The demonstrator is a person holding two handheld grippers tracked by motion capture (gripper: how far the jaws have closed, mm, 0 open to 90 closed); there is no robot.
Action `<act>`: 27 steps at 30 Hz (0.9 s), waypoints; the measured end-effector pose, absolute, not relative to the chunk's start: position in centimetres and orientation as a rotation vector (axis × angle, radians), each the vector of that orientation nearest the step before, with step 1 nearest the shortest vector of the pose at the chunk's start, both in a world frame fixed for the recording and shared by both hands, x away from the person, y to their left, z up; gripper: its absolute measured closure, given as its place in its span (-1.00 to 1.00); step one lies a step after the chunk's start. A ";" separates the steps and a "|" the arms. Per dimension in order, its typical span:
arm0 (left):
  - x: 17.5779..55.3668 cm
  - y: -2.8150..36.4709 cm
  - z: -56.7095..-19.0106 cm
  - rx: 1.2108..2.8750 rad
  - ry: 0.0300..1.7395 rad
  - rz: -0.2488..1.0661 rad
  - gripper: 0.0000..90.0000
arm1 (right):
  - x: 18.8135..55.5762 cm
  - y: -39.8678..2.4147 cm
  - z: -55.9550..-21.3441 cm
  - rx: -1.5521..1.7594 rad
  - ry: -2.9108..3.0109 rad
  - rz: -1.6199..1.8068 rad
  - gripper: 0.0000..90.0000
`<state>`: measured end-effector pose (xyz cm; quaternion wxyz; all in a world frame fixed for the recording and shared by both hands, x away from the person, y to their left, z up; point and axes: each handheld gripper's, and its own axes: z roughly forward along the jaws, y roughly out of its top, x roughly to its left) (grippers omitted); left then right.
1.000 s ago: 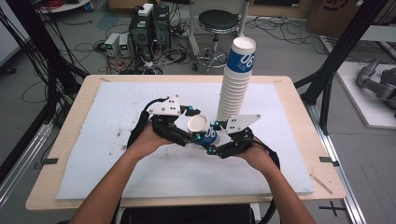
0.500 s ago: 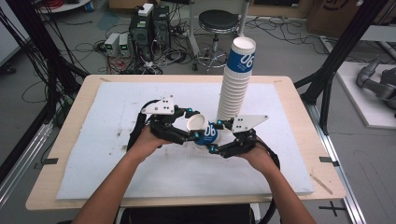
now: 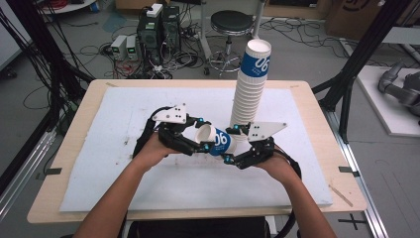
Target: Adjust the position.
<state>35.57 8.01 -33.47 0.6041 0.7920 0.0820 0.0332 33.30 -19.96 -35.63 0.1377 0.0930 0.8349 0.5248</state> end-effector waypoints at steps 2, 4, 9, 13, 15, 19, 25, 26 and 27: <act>35.5 8.2 -33.5 1.779 0.189 0.063 -0.32 | 33.4 -20.2 -35.7 0.319 2.389 1.553 -0.62; 35.4 8.2 -33.6 1.751 0.177 0.055 -0.32 | 33.5 -20.3 -35.9 0.350 2.392 1.610 -0.66; 35.3 7.8 -33.7 1.737 0.166 0.022 -0.32 | 33.4 -19.5 -36.4 0.287 2.417 1.596 -0.55; 35.3 7.8 -33.9 1.794 0.195 0.005 -0.35 | 33.4 -19.6 -36.3 0.246 2.440 1.544 -0.45; 35.0 7.6 -33.8 1.836 0.192 0.067 -0.43 | 33.3 -19.5 -36.3 0.230 2.463 1.492 -0.42; 35.0 7.5 -33.4 1.880 0.170 0.080 -0.53 | 33.3 -19.4 -36.3 0.205 2.492 1.462 -0.41; 35.1 7.8 -33.5 1.850 0.122 0.028 -0.32 | 33.2 -19.5 -36.0 0.170 2.497 1.455 -0.43; 35.1 7.9 -33.6 1.826 0.132 0.015 -0.32 | 33.2 -19.6 -36.0 0.178 2.497 1.471 -0.50; 35.2 8.0 -33.7 1.799 0.145 -0.001 -0.32 | 33.2 -19.6 -36.0 0.195 2.491 1.498 -0.55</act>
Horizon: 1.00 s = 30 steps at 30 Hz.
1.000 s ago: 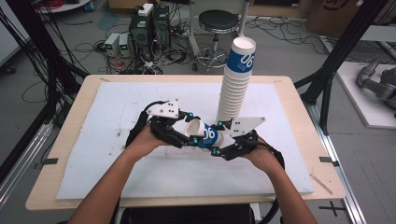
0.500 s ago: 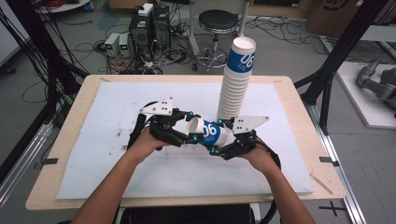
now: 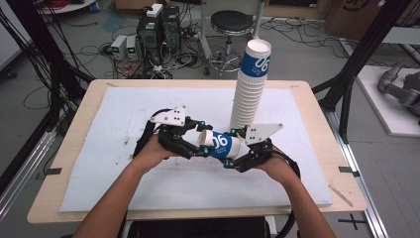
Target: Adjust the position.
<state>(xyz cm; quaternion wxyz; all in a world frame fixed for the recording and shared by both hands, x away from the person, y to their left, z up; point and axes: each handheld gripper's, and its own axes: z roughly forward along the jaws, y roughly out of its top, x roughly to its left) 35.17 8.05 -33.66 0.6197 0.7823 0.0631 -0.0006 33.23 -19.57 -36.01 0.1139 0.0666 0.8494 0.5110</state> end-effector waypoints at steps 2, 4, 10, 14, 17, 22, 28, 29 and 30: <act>35.3 8.5 -33.9 1.733 0.170 -0.030 -0.31 | 33.3 -19.7 -36.0 0.239 2.475 1.569 -0.61; 35.4 8.7 -34.1 1.697 0.181 -0.047 -0.30 | 33.4 -19.9 -35.9 0.270 2.462 1.631 -0.62; 35.4 8.7 -34.4 1.678 0.171 -0.058 -0.30 | 33.6 -20.2 -36.1 0.270 2.481 1.674 -0.51; 34.7 8.3 -34.2 1.802 0.158 0.026 -0.41 | 33.4 -20.2 -35.7 0.174 2.528 1.493 -0.41; 34.7 8.1 -34.0 1.894 0.135 0.067 -0.49 | 33.3 -19.9 -35.8 0.163 2.570 1.438 -0.40; 34.9 8.2 -34.0 1.938 0.130 0.017 -0.49 | 33.3 -19.5 -36.0 0.127 2.598 1.392 -0.40; 34.9 8.5 -33.9 1.921 0.138 -0.020 -0.49 | 33.4 -19.8 -35.8 0.145 2.590 1.402 -0.40; 34.9 8.4 -34.0 1.935 0.135 -0.034 -0.50 | 33.3 -19.8 -35.8 0.140 2.589 1.402 -0.40; 34.9 8.2 -34.3 1.957 0.129 -0.043 -0.50 | 33.3 -19.8 -35.8 0.137 2.586 1.404 -0.40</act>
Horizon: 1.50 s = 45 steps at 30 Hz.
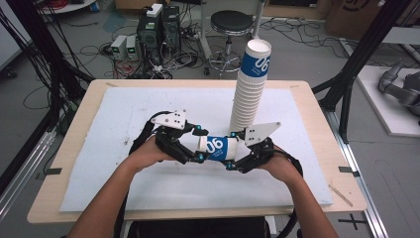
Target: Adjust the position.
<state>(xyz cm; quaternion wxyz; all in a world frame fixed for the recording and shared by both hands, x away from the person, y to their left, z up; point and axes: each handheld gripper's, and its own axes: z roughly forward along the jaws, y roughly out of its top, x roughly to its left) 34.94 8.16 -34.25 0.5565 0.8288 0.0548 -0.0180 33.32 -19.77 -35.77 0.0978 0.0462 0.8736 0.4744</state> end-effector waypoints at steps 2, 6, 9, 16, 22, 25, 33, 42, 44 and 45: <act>34.9 7.7 -34.7 1.994 0.117 -0.045 -0.47 | 33.1 -19.6 -35.5 0.103 2.592 1.431 -0.40; 35.0 7.3 -35.3 1.979 0.074 -0.071 -0.34 | 33.0 -19.6 -35.3 0.096 2.595 1.413 -0.40; 35.0 7.4 -35.5 1.952 0.076 -0.081 -0.33 | 33.0 -19.7 -35.4 0.112 2.604 1.428 -0.49; 35.3 9.3 -35.7 1.735 0.115 -0.101 -0.32 | 33.4 -20.6 -35.4 0.234 2.571 1.540 -0.54; 35.2 9.1 -36.0 1.720 0.104 -0.130 -0.32 | 33.5 -20.6 -35.2 0.250 2.491 1.748 -0.58; 35.1 8.8 -36.2 1.767 0.091 -0.127 -0.32 | 33.3 -20.4 -35.2 0.220 2.509 1.753 -0.49; 34.1 8.3 -35.2 1.887 0.138 -0.005 -0.56 | 33.4 -20.7 -34.8 0.173 2.569 1.631 -0.38; 34.3 7.9 -35.2 1.912 0.088 -0.021 -0.35 | 33.2 -20.3 -34.9 0.157 2.597 1.561 -0.43; 34.4 8.0 -35.3 1.883 0.086 -0.042 -0.35 | 33.3 -20.4 -34.9 0.193 2.584 1.621 -0.53; 34.4 8.1 -35.5 1.874 0.101 -0.044 -0.35 | 33.3 -20.5 -34.9 0.234 2.568 1.690 -0.56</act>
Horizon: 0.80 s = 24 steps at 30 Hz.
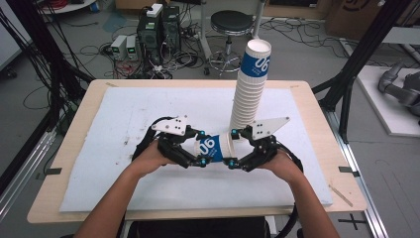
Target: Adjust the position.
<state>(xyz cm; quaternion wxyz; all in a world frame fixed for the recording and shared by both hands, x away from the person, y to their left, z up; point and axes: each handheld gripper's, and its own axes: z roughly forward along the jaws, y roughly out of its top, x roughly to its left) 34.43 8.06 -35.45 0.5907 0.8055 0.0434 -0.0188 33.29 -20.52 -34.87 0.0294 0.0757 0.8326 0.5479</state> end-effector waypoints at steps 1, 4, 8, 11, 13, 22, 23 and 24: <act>34.6 8.3 -35.7 1.848 0.113 -0.055 -0.35 | 33.4 -20.7 -34.7 0.281 2.517 1.773 -0.58; 34.6 8.7 -36.3 1.775 0.124 -0.070 -0.34 | 33.5 -21.5 -34.3 0.339 2.428 1.905 -0.60; 34.6 8.8 -36.6 1.748 0.108 -0.074 -0.34 | 33.5 -21.2 -34.7 0.335 2.471 1.856 -0.63; 34.6 8.8 -36.6 1.771 0.103 -0.073 -0.32 | 33.5 -20.9 -34.7 0.291 2.486 1.852 -0.47; 34.4 8.5 -36.6 1.821 0.115 -0.076 -0.33 | 33.4 -20.9 -34.6 0.262 2.508 1.799 -0.44; 33.6 6.6 -36.5 2.051 0.052 0.056 -0.35 | 33.1 -20.0 -34.8 0.235 2.601 1.647 -0.42; 33.7 6.6 -36.6 2.045 0.058 0.046 -0.35 | 33.1 -20.0 -34.8 0.238 2.601 1.638 -0.43; 33.8 6.6 -36.6 2.038 0.068 0.038 -0.36 | 33.2 -20.0 -34.9 0.242 2.595 1.642 -0.46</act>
